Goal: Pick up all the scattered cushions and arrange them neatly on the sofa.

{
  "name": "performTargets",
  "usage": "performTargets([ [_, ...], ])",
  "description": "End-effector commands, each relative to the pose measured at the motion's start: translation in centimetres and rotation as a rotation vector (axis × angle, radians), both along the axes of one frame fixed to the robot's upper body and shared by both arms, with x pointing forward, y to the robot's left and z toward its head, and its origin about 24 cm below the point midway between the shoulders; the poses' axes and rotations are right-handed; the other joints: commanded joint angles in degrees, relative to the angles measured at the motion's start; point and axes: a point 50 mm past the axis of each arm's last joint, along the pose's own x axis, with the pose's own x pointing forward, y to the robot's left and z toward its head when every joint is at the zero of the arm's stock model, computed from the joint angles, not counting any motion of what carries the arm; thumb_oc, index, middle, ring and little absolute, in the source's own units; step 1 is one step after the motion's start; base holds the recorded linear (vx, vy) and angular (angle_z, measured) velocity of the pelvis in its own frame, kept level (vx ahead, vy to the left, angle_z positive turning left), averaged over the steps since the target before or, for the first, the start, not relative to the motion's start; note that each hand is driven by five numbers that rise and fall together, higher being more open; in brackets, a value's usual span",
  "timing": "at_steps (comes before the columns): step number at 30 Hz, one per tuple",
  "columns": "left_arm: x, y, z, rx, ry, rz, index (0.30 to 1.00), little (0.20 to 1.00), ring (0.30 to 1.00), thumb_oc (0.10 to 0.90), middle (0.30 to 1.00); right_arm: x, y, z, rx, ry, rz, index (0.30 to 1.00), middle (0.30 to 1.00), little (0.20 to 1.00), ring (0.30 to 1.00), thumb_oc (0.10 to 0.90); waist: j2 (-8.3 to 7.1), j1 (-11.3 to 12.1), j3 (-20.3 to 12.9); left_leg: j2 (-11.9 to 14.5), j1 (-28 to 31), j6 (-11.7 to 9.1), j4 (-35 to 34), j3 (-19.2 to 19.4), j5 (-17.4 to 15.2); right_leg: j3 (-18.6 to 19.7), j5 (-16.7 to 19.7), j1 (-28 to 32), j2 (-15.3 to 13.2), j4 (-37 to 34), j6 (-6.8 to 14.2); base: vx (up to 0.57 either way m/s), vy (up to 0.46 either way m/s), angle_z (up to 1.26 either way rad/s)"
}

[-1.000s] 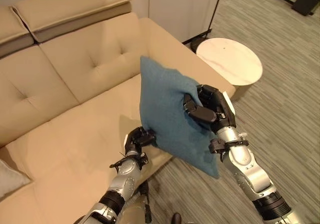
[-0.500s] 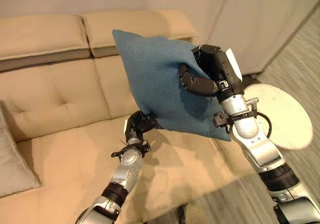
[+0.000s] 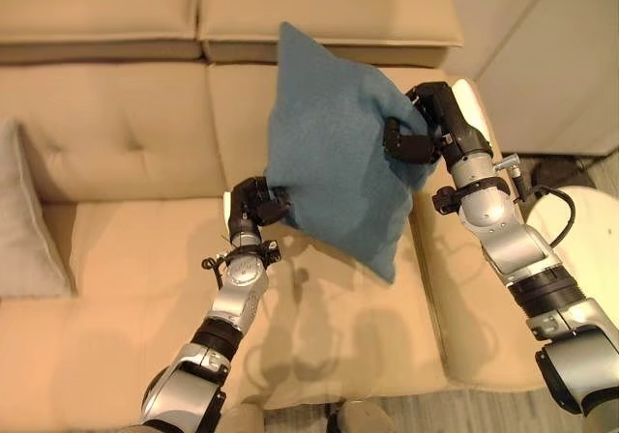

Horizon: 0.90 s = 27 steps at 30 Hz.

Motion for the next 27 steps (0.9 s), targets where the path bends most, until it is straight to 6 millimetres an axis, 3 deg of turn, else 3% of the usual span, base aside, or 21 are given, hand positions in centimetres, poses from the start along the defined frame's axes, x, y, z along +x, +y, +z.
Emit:
performTargets([
  [1, 0.5, 0.1, 5.2, 0.022, -0.298, 0.072, 0.300, 0.300, 0.300, 0.400, 0.300, -1.8, 6.1, 4.0, -0.034, -0.290, 0.232, 0.300, 0.300, 0.300, 0.300, 0.400, -0.19, 3.3, -15.3, 1.5, -8.5, -2.8, 0.9, -0.9, -2.4, 1.3, -5.0, 3.2, -1.5, 0.9, 7.1, 0.18, 0.078, -0.36],
  [4, 0.2, 0.4, 5.0, -0.004, -0.297, 0.106, 0.300, 0.300, 0.300, 0.400, 0.300, -1.4, 6.4, 5.2, -0.088, -0.333, 0.202, 0.300, 0.300, 0.300, 0.300, 0.400, 0.22, 3.7, -15.5, 1.2, -9.2, -3.0, 0.6, -0.7, -2.4, 1.5, -4.8, 3.0, -1.3, -0.5, 6.9, 0.09, 0.071, -0.03],
  [7, -1.2, -0.9, 2.7, -0.054, -0.261, 0.058, 0.300, 0.300, 0.300, 0.400, 0.300, -0.7, 6.1, 7.5, -0.143, -0.402, 0.115, 0.300, 0.300, 0.300, 0.300, 0.400, 0.37, 4.7, -14.0, 1.2, -10.4, -3.3, 0.6, 0.0, -2.5, 2.0, -4.0, 0.7, -1.2, -1.8, 7.1, -0.07, 0.061, -0.04],
  [11, -1.0, -1.5, 1.0, -0.061, -0.187, 0.005, 0.300, 0.300, 0.300, 0.400, 0.300, -0.3, 6.7, 10.4, -0.156, -0.495, 0.059, 0.300, 0.300, 0.300, 0.300, 0.400, 0.00, 4.9, -11.7, 1.3, -13.9, -3.3, 0.6, 0.5, -2.2, 3.4, -2.6, -4.0, -1.2, -1.8, 7.4, -0.14, 0.042, -0.09],
  [16, 1.0, -2.0, 3.9, -0.037, -0.253, -0.012, 0.300, 0.300, 0.300, 0.400, 0.300, -0.7, 7.3, 14.8, -0.152, -0.629, 0.004, 0.300, 0.300, 0.300, 0.300, 0.400, -0.33, 3.9, -10.2, 1.1, -20.1, -3.9, 0.6, 0.9, -1.1, 4.2, -0.4, -10.9, -1.2, -1.8, 8.0, -0.15, 0.042, -0.04],
  [17, 1.8, -2.3, 6.0, -0.030, -0.309, -0.022, 0.300, 0.300, 0.300, 0.400, 0.300, -1.1, 7.3, 16.5, -0.190, -0.689, -0.036, 0.300, 0.300, 0.300, 0.300, 0.400, -0.41, 3.4, -9.7, 1.0, -22.5, -4.3, 0.6, 1.2, -0.7, 4.4, 0.4, -13.2, -1.5, -1.8, 8.4, -0.11, 0.053, 0.03],
  [18, 1.9, -2.3, 6.1, -0.031, -0.312, -0.022, 0.300, 0.300, 0.300, 0.400, 0.300, -1.1, 7.3, 16.6, -0.191, -0.692, -0.036, 0.300, 0.300, 0.300, 0.300, 0.400, -0.35, 3.4, -9.8, 1.0, -22.7, -4.3, 0.6, 1.2, -0.7, 4.4, 0.5, -13.5, -1.5, -1.8, 8.4, -0.13, 0.059, 0.00],
  [20, 2.7, -3.2, 9.0, -0.020, -0.387, -0.046, 0.300, 0.300, 0.300, 0.400, 0.300, -1.1, 6.9, 18.7, -0.196, -0.731, -0.103, 0.300, 0.300, 0.300, 0.300, 0.400, -0.35, 3.0, -9.2, 1.0, -25.4, -4.6, 0.6, 1.6, -0.2, 4.6, 1.4, -16.3, -1.7, -1.8, 9.1, -0.10, 0.043, -0.04],
  [24, 3.3, -4.2, 11.4, -0.008, -0.447, -0.061, 0.300, 0.300, 0.300, 0.400, 0.300, -1.3, 6.2, 20.3, -0.173, -0.761, -0.147, 0.300, 0.300, 0.300, 0.300, 0.400, -0.35, 2.9, -8.8, 1.0, -27.5, -5.0, 0.6, 1.9, 0.2, 4.8, 1.9, -18.5, -1.9, -1.8, 9.7, -0.03, 0.030, -0.12],
  [25, 3.5, -4.6, 13.1, -0.001, -0.488, -0.061, 0.300, 0.300, 0.300, 0.400, 0.300, -1.5, 5.8, 21.0, -0.178, -0.776, -0.168, 0.300, 0.300, 0.300, 0.300, 0.400, -0.25, 2.5, -8.2, 1.1, -28.4, -5.2, 0.6, 2.1, 0.3, 5.0, 2.2, -19.6, -2.1, -1.8, 10.0, -0.01, 0.019, -0.14],
  [27, 3.7, -4.7, 13.8, -0.011, -0.505, -0.059, 0.300, 0.300, 0.300, 0.400, 0.300, -1.6, 5.7, 21.4, -0.182, -0.788, -0.177, 0.300, 0.300, 0.300, 0.300, 0.400, -0.28, 2.2, -7.9, 1.0, -29.0, -5.3, 0.6, 2.1, 0.4, 5.2, 2.4, -20.2, -2.2, -1.8, 10.2, -0.01, 0.023, -0.08],
])
